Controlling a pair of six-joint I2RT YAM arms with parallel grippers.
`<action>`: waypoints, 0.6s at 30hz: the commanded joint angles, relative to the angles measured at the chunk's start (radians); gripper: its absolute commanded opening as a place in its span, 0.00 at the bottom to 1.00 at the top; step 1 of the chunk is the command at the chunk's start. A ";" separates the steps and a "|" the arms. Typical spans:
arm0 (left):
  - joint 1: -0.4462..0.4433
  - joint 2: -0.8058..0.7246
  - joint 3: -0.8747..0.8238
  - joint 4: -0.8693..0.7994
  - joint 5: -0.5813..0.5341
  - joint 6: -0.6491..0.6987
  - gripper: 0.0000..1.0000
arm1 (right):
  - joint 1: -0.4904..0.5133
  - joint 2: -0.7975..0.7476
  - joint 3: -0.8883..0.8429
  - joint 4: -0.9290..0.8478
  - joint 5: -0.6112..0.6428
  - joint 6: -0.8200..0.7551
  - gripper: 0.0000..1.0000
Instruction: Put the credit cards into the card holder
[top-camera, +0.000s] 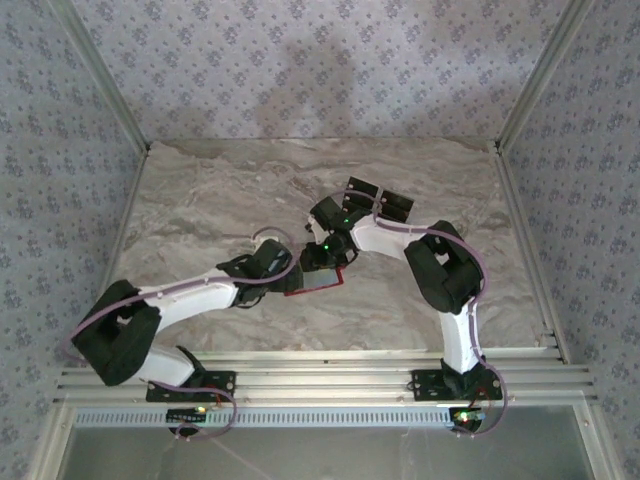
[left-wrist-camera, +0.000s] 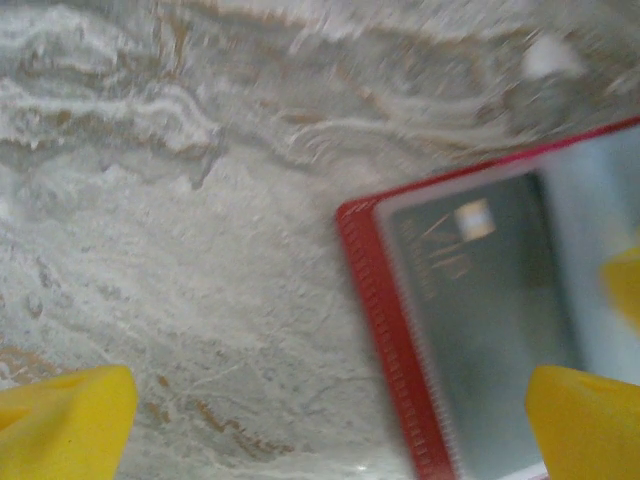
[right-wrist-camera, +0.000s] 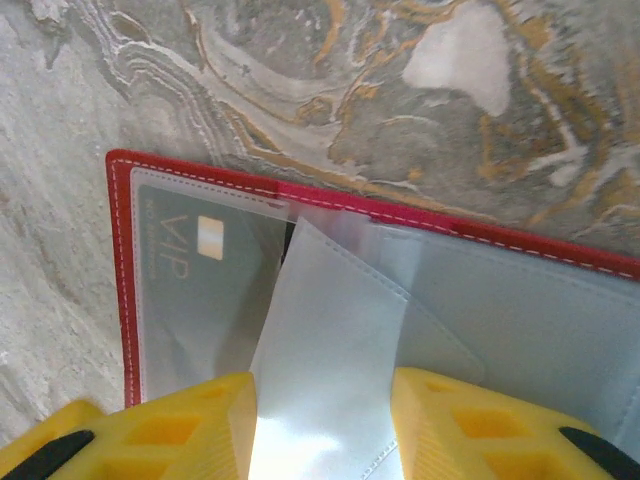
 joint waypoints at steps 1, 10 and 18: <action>-0.009 -0.078 -0.034 0.051 0.029 -0.004 1.00 | 0.015 0.015 -0.019 -0.002 -0.024 0.064 0.43; -0.055 -0.129 -0.078 0.139 0.054 -0.004 1.00 | 0.007 0.034 -0.010 0.021 -0.035 0.122 0.43; -0.087 -0.059 -0.073 0.196 0.049 0.008 1.00 | 0.001 0.038 -0.009 0.034 -0.051 0.145 0.43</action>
